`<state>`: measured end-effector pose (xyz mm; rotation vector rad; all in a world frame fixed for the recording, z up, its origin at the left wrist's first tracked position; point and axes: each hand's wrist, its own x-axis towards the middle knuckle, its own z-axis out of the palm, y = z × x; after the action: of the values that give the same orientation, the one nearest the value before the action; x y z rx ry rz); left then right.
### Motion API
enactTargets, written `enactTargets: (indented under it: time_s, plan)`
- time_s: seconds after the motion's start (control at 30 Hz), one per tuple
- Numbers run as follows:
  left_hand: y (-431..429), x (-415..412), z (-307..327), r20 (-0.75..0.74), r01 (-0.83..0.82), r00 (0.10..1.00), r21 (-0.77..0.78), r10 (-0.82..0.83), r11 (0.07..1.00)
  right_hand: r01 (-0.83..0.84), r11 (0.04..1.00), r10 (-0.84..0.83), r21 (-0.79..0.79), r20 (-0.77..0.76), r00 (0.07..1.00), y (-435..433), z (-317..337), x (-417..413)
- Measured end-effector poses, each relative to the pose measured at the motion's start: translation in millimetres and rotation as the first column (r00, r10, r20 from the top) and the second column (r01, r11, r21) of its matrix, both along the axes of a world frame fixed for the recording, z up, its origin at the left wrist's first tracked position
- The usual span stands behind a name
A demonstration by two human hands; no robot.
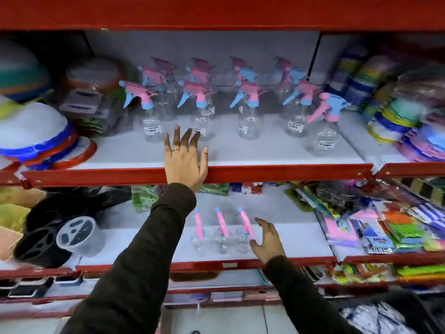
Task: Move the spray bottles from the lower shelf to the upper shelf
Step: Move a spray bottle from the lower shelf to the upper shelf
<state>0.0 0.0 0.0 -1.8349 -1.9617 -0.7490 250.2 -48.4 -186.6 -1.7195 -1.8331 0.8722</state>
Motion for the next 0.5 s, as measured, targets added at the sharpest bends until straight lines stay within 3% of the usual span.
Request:
enactTargets:
  time_s: [0.13,0.3,0.5]
  plan:
    - [2.4,-1.1,-1.1,-0.027,-0.04,0.999,0.01,0.04,0.999,0.014,0.984,-0.019,-0.179,-0.029,0.999,8.7,-11.5,-14.6]
    - [6.6,-1.8,-4.0,-0.025,-0.042,0.999,0.033,0.043,0.999,0.094,0.96,-0.134,-0.265,-0.137,0.981,16.1,-30.3,-26.6]
    - [6.2,-1.0,-3.3,-0.03,-0.062,0.998,0.011,0.062,0.998,0.156,0.972,-0.187,-0.174,-0.181,0.965,7.6,-28.1,-21.5]
